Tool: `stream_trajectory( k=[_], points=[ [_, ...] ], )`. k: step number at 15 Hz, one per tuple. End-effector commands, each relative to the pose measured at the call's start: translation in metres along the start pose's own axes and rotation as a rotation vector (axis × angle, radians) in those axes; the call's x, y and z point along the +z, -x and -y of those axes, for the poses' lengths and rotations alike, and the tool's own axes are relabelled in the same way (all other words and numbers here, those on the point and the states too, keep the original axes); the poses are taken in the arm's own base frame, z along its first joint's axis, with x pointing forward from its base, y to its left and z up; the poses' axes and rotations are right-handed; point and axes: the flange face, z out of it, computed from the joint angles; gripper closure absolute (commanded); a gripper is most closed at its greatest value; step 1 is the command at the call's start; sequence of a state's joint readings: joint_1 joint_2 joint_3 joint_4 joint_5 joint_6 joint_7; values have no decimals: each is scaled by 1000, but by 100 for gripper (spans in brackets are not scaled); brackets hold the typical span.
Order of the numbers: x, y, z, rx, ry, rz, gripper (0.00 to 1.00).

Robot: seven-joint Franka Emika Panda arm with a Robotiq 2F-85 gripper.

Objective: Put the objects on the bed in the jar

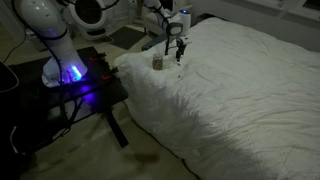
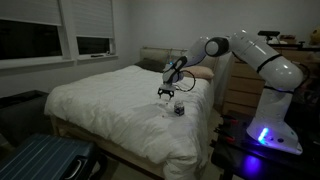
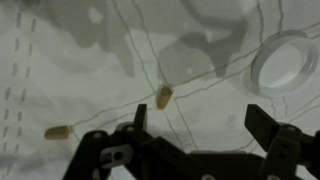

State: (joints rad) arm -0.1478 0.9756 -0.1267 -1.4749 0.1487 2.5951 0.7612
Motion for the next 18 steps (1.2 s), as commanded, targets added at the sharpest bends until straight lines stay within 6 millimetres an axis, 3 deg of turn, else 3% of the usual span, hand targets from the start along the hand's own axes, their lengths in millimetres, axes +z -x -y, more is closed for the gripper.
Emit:
stream_trajectory(
  k=[1,6,15,16,17,18],
  points=[
    [17,-3,17,-26,23,51,0],
    [41,-3,12,-24,71,95,0],
    [45,-17,-7,2,88,84,2],
    [45,-18,-7,2,89,82,7],
    [44,-18,-8,2,89,82,27],
    [44,-18,-8,2,88,82,29]
  ],
)
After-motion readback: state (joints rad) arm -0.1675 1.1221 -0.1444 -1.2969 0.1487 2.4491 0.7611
